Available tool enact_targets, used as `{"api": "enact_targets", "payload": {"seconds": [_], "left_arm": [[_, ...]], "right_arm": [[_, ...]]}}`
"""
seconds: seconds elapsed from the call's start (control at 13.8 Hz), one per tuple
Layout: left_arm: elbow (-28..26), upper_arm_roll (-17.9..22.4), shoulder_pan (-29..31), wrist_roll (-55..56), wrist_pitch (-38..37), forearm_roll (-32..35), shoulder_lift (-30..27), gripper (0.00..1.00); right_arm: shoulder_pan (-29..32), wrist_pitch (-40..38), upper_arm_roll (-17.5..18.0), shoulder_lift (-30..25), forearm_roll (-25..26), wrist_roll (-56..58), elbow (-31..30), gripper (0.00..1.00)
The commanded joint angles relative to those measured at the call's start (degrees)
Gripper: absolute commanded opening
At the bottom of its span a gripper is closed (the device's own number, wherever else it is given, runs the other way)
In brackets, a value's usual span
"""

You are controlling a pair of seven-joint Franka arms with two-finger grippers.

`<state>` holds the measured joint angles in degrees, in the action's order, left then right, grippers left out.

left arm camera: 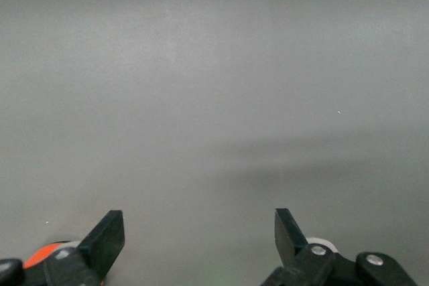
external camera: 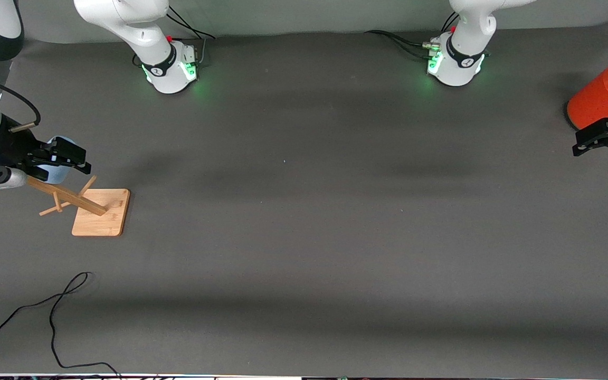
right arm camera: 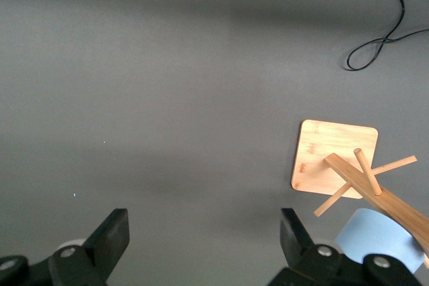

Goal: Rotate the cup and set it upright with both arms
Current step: 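Move the right gripper onto the light blue cup on the wooden stand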

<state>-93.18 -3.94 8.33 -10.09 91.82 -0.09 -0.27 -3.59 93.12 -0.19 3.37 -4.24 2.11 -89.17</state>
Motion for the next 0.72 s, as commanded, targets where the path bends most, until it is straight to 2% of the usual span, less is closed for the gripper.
{"api": "enact_targets", "payload": {"seconds": [0.0,0.65], "left_arm": [[-0.8,-0.6,-0.9,0.2,-0.8,-0.6,-2.2,1.0],[-0.8,-0.5,-0.7,0.7,-0.7,-0.8,-2.2,1.0]], "right_arm": [[-1.4,-1.4,-0.3,0.1,1.3,-4.9,0.6,1.0],[-1.5,-2.8,-0.5,0.4,1.3,-5.3,1.0,1.0]]}}
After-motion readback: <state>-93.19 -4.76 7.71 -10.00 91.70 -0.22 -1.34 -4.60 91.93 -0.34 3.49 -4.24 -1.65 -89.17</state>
